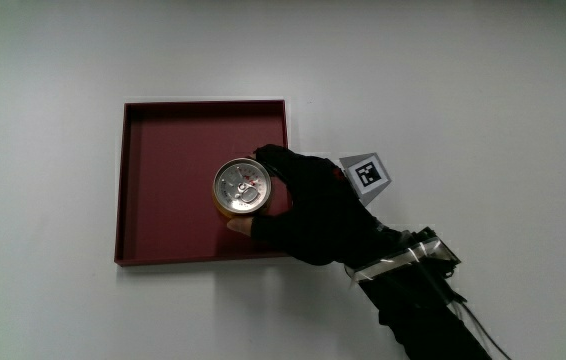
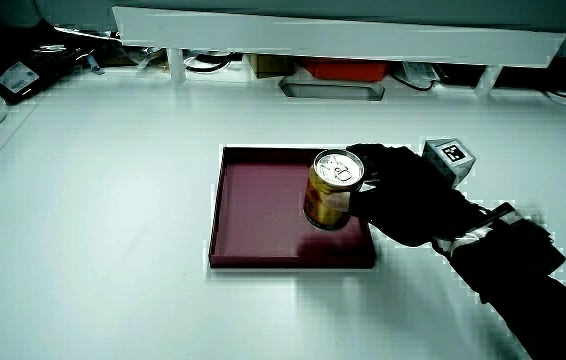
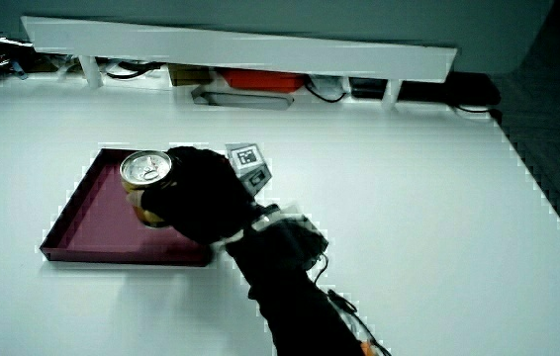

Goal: Place red bull into plate

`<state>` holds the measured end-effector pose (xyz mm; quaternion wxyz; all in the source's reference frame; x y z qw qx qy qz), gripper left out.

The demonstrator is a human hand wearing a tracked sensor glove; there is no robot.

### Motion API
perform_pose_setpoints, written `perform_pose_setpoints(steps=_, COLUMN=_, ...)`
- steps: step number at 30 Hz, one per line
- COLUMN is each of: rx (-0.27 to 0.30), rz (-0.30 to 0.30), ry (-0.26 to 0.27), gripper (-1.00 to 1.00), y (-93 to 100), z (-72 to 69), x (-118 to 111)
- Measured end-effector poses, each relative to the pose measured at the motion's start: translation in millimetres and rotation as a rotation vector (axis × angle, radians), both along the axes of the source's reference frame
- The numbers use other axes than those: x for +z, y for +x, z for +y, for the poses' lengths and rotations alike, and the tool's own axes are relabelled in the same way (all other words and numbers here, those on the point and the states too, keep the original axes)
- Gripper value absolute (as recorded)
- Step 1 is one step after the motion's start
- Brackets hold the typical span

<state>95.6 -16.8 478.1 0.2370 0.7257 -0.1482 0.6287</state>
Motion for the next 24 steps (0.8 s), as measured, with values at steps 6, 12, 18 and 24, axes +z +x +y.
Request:
perform_pose_setpoints(steps=6, rx=-0.007, rz=0.029, ry=-0.044, gripper=0.00, y=-9.5, z=1.9, x=23)
perform_pose_setpoints(steps=12, rx=-0.019, rz=0.073, ry=-0.069, gripper=0.00, y=-15.4, z=5.2, x=41)
perform_pose_setpoints(steps=18, rx=-0.025, rz=0.103, ry=-0.092, gripper=0.00, y=-19.1, z=7.5, x=44)
perform_pose_setpoints(steps=24, rx=-0.072, rz=0.121, ry=-0.131, gripper=0.00, y=-20.2, z=7.2, x=46)
